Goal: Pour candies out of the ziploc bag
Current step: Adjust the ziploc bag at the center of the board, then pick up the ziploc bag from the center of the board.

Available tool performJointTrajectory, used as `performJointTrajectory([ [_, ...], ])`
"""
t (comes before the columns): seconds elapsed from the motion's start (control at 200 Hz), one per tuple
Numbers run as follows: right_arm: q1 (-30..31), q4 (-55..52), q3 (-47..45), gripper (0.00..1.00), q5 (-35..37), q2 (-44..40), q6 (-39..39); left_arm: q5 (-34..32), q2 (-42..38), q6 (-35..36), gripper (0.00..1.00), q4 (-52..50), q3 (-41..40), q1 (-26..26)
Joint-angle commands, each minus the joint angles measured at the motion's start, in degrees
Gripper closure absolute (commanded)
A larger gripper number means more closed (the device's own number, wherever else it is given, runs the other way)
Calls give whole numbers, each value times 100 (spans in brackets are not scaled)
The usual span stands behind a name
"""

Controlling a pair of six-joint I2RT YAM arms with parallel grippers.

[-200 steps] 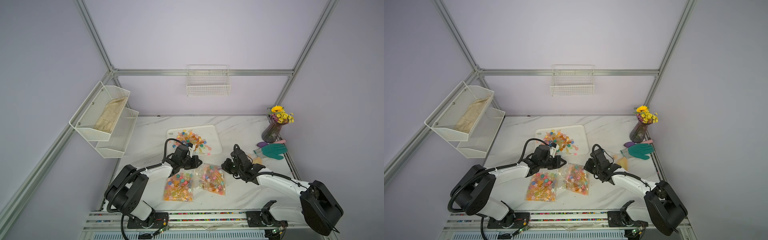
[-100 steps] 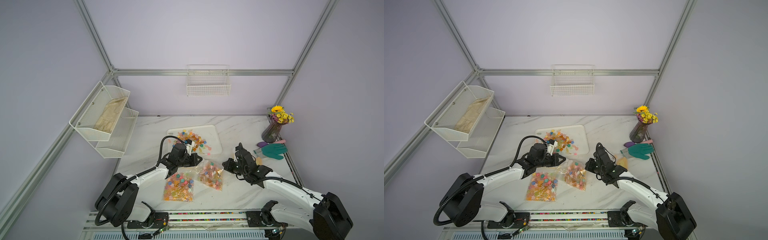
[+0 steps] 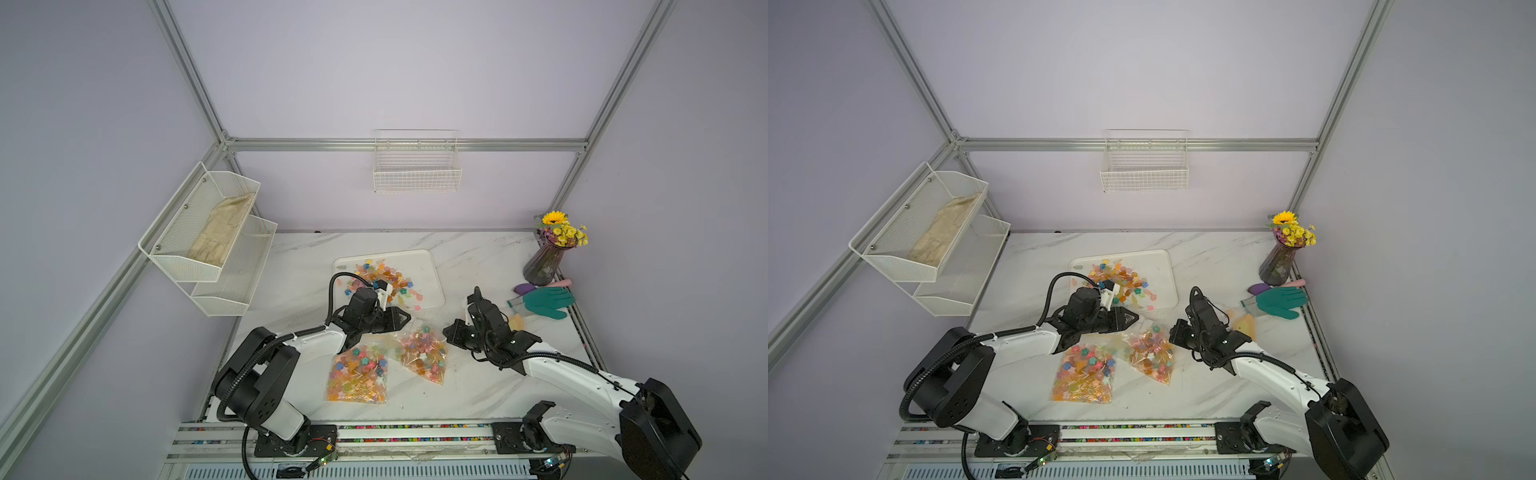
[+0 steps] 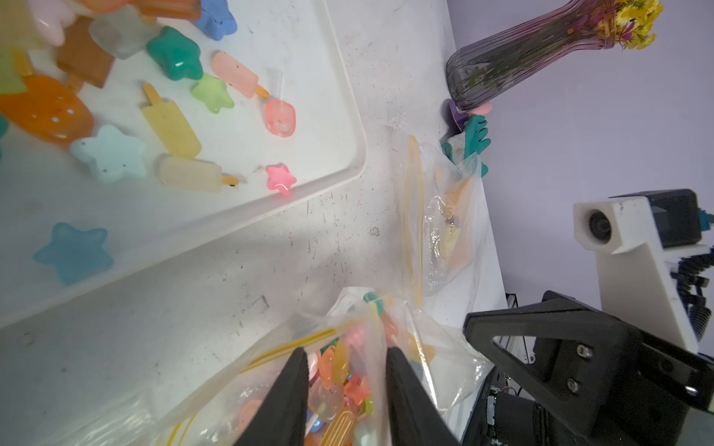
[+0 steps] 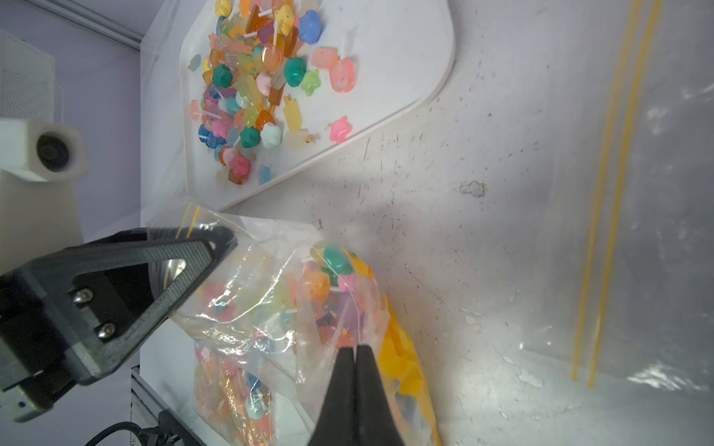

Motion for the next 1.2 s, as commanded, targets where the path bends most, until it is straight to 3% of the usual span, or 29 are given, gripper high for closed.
performJointTrajectory([
  [0.0, -6, 129, -20, 100, -36, 17, -58, 194, 92, 52, 64, 421, 251, 59],
  [0.22, -6, 110, -29, 100, 3, 12, -64, 350, 201, 152, 58, 351, 568, 133],
  [0.51, -6, 92, -21, 100, 50, -25, -53, 489, 564, 351, 57, -627, 1319, 186],
  [1.02, -6, 87, -79, 100, 132, -126, -7, 906, 1020, 654, 69, -1728, 2167, 182],
  [1.195, -6, 70, -104, 100, 160, -186, 21, 919, 1059, 685, 79, -1791, 2297, 186],
])
